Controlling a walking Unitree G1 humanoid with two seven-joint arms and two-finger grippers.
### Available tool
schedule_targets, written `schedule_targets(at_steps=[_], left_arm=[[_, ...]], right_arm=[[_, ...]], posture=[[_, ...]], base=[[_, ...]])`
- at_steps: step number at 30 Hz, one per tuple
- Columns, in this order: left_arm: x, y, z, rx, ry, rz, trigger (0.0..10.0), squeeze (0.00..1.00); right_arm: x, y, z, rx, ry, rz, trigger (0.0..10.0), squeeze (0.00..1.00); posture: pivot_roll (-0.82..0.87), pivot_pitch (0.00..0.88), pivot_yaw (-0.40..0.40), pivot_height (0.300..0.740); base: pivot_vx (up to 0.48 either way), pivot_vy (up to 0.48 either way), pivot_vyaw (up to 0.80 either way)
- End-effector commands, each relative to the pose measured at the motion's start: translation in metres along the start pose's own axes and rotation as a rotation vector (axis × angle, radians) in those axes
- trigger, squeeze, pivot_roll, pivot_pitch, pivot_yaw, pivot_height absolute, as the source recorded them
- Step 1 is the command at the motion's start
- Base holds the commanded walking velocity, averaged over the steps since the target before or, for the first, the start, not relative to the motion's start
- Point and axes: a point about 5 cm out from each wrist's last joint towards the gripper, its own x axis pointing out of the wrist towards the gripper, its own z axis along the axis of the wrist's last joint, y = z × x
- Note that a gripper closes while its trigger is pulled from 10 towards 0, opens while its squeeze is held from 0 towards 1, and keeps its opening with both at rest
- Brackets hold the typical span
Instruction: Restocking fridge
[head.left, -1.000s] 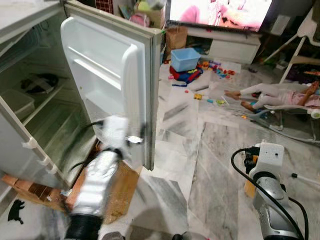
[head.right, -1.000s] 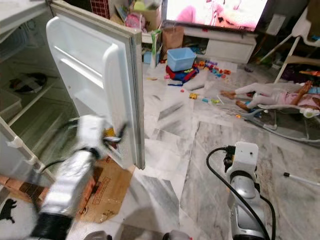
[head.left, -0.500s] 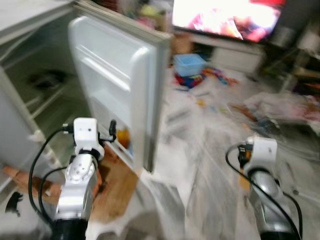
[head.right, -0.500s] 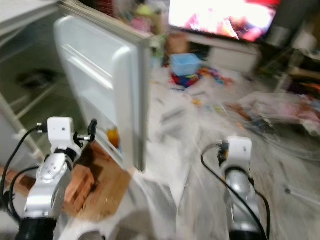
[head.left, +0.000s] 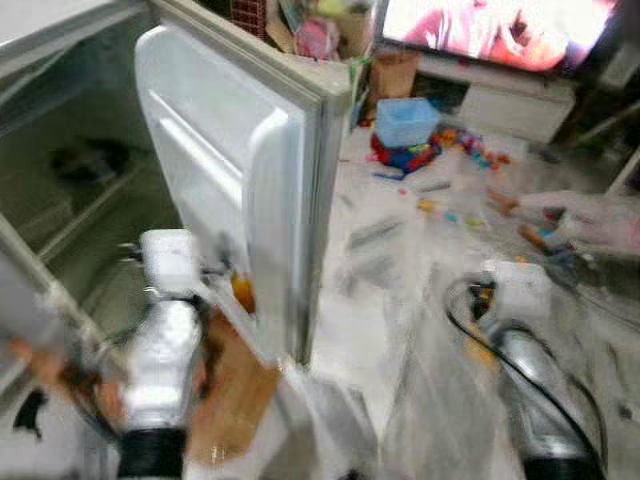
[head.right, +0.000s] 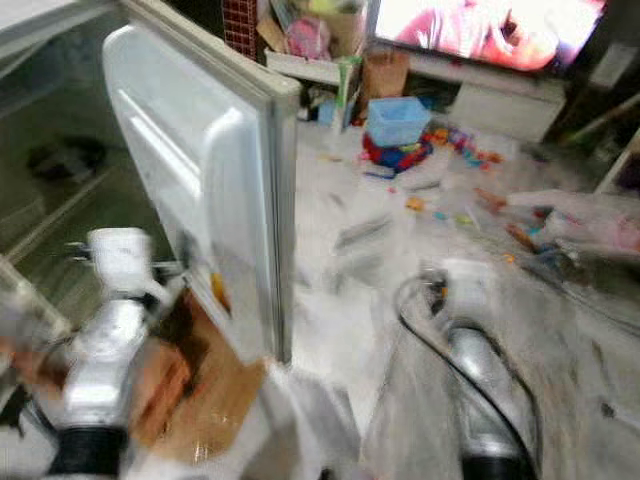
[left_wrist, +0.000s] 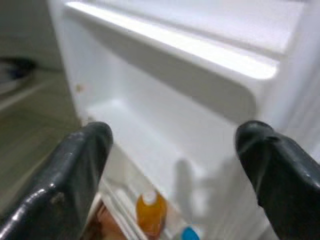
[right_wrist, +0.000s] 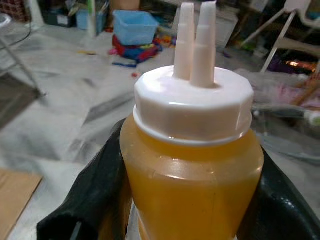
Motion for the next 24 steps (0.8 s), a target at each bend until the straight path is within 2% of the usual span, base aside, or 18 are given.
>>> schedule_targets(at_steps=[1,5,10,11,12,14,15,18,20,22,24], left_arm=[[0.002,0.007,0.005,0.013,-0.018,0.034,10.0,0.0],[0.001,0.007,0.001,0.018,0.004,0.056,10.0,0.0],[0.006,-0.005,-0.009,0.055,0.077,0.003,10.0,0.0],[0.008,-0.01,-0.011,0.079,0.096,-0.023,10.0,0.0],[0.013,-0.031,-0.015,0.102,0.136,-0.149,10.0,0.0],[0.015,-0.053,-0.016,0.14,0.146,-0.282,10.0,0.0],[0.016,-0.069,-0.013,0.182,0.129,-0.381,10.0,0.0],[0.016,-0.099,-0.004,0.275,0.07,-0.536,10.0,0.0],[0.019,-0.111,0.006,0.247,0.036,-0.551,10.0,0.0],[0.02,-0.109,0.008,0.232,0.028,-0.534,10.0,0.0],[0.018,-0.1,0.007,0.225,0.029,-0.503,10.0,0.0]], right_arm=[[0.002,0.011,0.013,0.013,-0.05,0.033,10.0,0.0],[0.002,0.011,0.013,0.014,-0.052,0.035,10.0,0.0],[0.002,0.01,0.012,0.012,-0.051,0.029,10.0,0.0],[0.002,0.01,0.012,0.011,-0.051,0.029,10.0,0.0],[0.002,0.011,0.013,0.01,-0.051,0.029,10.0,0.0],[0.003,0.012,0.012,0.008,-0.05,0.029,10.0,0.0],[0.004,0.012,0.012,0.007,-0.05,0.028,10.0,0.0],[0.004,0.013,0.013,0.006,-0.054,0.025,10.0,0.0],[0.005,0.011,0.015,0.008,-0.062,0.014,10.0,0.0],[0.005,0.009,0.016,0.012,-0.065,0.003,10.0,0.0],[0.004,0.008,0.015,0.014,-0.065,-0.003,10.0,0.0]], posture=[[0.08,0.0,-0.079,0.74],[0.08,0.0,-0.078,0.74],[0.08,0.0,-0.081,0.74],[0.08,0.0,-0.082,0.74],[0.09,0.0,-0.084,0.74],[0.09,0.0,-0.085,0.74],[0.09,0.0,-0.087,0.74],[0.07,0.0,-0.082,0.74],[0.06,0.0,-0.073,0.74],[0.06,0.0,-0.069,0.74],[0.06,0.0,-0.066,0.74]], base=[[0.349,0.0,0.0],[0.087,0.0,0.0],[0.0,0.0,0.0],[0.0,0.0,0.0],[0.0,0.0,0.0],[0.0,0.0,0.0],[0.0,0.0,0.0],[0.0,0.0,0.0],[0.0,0.0,0.0],[0.0,0.0,0.0],[0.0,0.0,0.0]])
